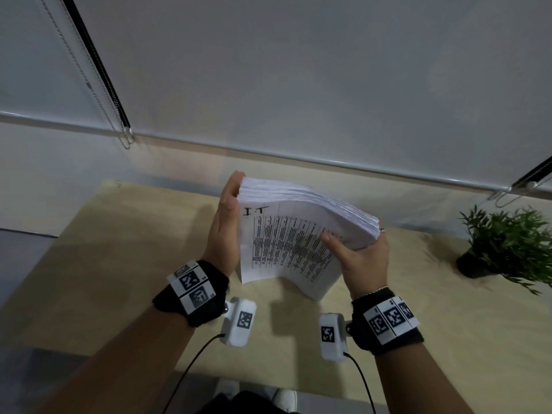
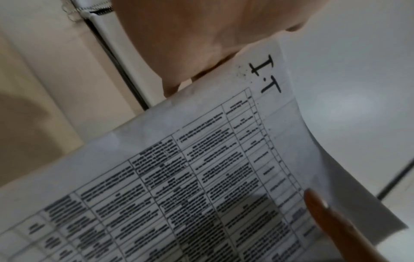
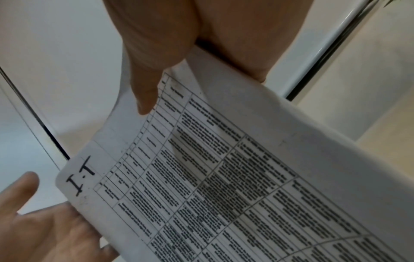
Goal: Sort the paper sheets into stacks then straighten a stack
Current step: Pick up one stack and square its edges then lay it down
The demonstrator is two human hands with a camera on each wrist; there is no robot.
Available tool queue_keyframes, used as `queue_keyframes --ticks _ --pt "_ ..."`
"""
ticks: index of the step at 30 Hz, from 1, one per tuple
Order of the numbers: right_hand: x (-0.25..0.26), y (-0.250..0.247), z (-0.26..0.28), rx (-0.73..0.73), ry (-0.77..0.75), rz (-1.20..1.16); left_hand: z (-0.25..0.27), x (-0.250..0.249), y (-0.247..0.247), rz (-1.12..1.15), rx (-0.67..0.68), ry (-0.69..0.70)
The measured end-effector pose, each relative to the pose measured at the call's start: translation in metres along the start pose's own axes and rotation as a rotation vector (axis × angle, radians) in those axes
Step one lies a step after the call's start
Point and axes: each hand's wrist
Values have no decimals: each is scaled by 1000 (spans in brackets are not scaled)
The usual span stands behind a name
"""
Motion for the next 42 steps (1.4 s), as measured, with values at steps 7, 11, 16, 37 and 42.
queue_keyframes --ticks 7,11,16,37,42 --pt "-10 -5 0 36 31 15 8 6 -11 -83 40 -61" --pt "-23 -7 0 77 83 40 7 32 -18 -222 16 -92" --pt "-31 -5 1 85 136 97 -4 46 -15 -426 -18 -75" --pt "-40 -8 9 19 198 42 8 61 -12 -397 16 -232" --pt "-38 -13 19 20 125 78 19 63 -16 -383 16 -223"
Point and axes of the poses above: each hand's wrist, its own z-axis away from the middle knuckle, its own y-axis out of the palm, x = y × z, and after that the axes turned 7 degrees about -x, right-handed
